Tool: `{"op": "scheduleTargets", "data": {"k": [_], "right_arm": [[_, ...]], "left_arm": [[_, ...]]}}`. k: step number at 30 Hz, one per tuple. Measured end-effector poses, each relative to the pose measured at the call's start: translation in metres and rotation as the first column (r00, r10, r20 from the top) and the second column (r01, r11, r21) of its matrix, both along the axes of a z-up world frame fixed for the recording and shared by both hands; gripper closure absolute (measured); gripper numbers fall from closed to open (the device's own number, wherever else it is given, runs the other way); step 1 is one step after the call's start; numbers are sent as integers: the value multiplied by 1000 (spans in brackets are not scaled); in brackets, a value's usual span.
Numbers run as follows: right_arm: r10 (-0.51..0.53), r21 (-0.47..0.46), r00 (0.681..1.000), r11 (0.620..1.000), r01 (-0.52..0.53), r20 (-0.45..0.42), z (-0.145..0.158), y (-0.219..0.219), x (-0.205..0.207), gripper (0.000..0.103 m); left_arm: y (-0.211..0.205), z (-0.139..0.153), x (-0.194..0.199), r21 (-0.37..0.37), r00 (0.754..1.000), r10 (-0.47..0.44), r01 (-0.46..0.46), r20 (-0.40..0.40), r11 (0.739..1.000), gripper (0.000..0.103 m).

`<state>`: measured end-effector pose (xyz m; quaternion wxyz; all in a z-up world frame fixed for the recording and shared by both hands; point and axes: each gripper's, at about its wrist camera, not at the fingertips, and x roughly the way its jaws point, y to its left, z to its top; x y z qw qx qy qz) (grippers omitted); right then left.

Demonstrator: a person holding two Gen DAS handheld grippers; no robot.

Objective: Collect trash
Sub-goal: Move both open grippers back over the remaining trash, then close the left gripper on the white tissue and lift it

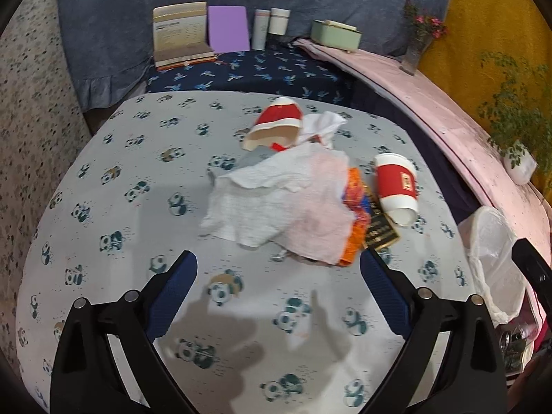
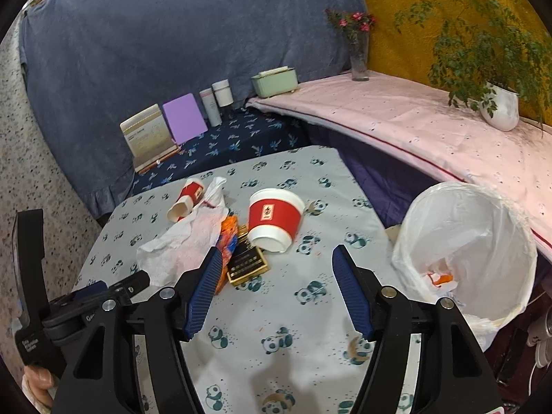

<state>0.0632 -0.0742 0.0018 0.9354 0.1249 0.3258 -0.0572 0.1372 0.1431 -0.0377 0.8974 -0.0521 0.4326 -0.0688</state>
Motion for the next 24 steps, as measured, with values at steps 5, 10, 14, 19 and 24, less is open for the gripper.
{"op": "scheduleTargets", "data": {"k": [5, 10, 14, 19, 24], "right_arm": [[34, -4, 999, 999, -34, -33, -12, 17, 14, 39], [66, -10, 996, 998, -67, -63, -24, 33, 29, 39], [90, -5, 992, 996, -91, -90, -35, 43, 43, 39], [109, 3, 987, 994, -110, -114, -47, 52, 59, 39], [119, 10, 985, 993, -119, -128, -54, 56, 72, 39]], "left_arm": [[23, -10, 13, -12, 999, 36, -37, -22, 999, 12], [39, -18, 30, -16, 998, 53, -53, -31, 998, 12], [50, -27, 48, -26, 996, 71, -72, -45, 997, 13], [52, -33, 69, -38, 997, 61, -63, -53, 997, 21], [42, -41, 84, -43, 997, 22, -25, -72, 999, 36]]}}
